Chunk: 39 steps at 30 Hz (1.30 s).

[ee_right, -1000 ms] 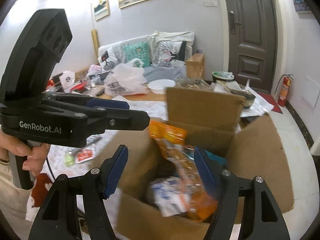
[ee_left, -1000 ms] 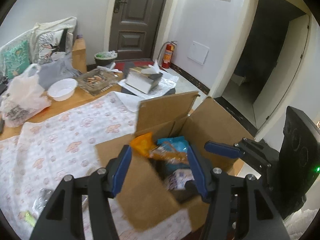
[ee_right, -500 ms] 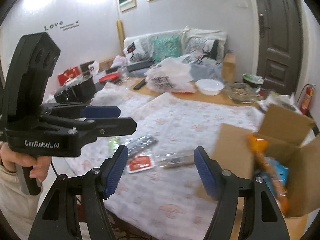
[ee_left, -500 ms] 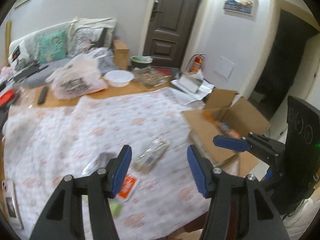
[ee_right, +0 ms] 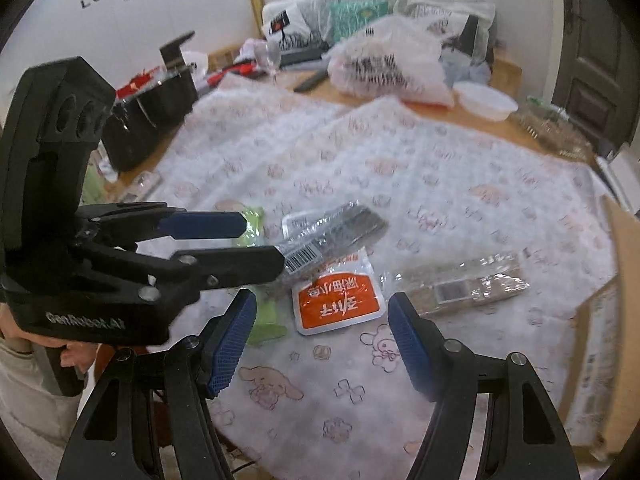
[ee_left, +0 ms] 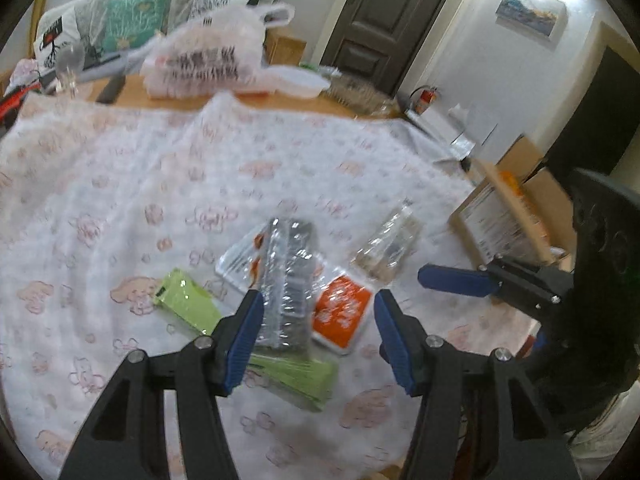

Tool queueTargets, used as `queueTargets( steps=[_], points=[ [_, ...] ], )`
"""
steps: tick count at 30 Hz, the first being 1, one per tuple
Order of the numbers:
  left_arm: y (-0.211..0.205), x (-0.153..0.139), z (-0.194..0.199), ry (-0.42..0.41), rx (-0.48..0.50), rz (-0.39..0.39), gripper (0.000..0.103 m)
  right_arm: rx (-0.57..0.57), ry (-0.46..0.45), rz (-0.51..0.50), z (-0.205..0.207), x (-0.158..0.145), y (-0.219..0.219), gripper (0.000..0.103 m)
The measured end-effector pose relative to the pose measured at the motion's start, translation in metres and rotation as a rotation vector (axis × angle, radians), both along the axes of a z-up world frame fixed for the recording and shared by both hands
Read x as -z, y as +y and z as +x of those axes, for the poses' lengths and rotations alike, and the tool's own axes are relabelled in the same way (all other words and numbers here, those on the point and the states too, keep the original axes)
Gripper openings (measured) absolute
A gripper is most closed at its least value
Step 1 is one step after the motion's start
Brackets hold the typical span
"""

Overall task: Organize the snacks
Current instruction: 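Move both tools back over the remaining snacks on the sheet, then grasp the dark seaweed bar with the left tool while the right tool grasps the orange-labelled pouch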

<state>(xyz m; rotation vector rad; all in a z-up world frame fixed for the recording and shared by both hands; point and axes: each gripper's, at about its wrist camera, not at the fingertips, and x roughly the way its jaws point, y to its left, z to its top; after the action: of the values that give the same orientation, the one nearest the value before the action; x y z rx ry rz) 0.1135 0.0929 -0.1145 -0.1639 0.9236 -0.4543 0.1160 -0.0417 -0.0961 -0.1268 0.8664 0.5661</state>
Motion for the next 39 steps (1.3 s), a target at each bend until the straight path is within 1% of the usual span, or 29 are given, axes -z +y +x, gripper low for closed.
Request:
queueTargets(
  steps=[4, 7, 10, 15, 19, 23, 24, 25, 30, 36, 39],
  points=[
    [0.001, 0.019, 0.014, 0.019, 0.000, 0.015, 0.054, -0.014, 0.017, -0.025, 0.015, 0.017, 0.004, 0.065],
    [0.000, 0.030, 0.024, 0.029, 0.004, 0.026, 0.053, -0.031, 0.010, -0.049, 0.022, 0.023, 0.009, 0.065],
    [-0.002, 0.036, 0.032, 0.024, 0.004, 0.045, 0.047, -0.058, -0.005, -0.071, 0.025, 0.027, 0.010, 0.065],
    [-0.011, 0.039, 0.037, -0.010, 0.008, 0.100, 0.046, -0.044, -0.029, -0.102, 0.030, 0.028, 0.005, 0.065],
    [-0.020, 0.039, 0.039, -0.030, 0.007, 0.150, 0.046, -0.033, -0.016, -0.103, 0.033, 0.030, 0.002, 0.065],
    [-0.026, 0.041, 0.041, -0.053, -0.004, 0.172, 0.046, -0.022, -0.028, -0.125, 0.030, 0.030, -0.001, 0.065],
    [-0.026, 0.041, 0.042, -0.056, -0.013, 0.175, 0.044, -0.018, -0.033, -0.130, 0.029, 0.030, -0.002, 0.065],
    [-0.027, 0.041, 0.043, -0.058, -0.019, 0.178, 0.037, -0.017, -0.032, -0.131, 0.028, 0.029, -0.003, 0.065],
    [-0.021, 0.039, 0.041, -0.048, -0.033, 0.171, 0.036, -0.035, -0.028, -0.126, 0.024, 0.029, 0.000, 0.065],
    [0.009, 0.026, 0.026, -0.070, -0.094, 0.130, 0.036, -0.062, -0.034, -0.092, 0.026, 0.027, 0.012, 0.065],
    [0.023, 0.022, 0.021, -0.071, -0.118, 0.115, 0.036, -0.085, -0.044, -0.105, 0.029, 0.030, 0.025, 0.065]
  ],
)
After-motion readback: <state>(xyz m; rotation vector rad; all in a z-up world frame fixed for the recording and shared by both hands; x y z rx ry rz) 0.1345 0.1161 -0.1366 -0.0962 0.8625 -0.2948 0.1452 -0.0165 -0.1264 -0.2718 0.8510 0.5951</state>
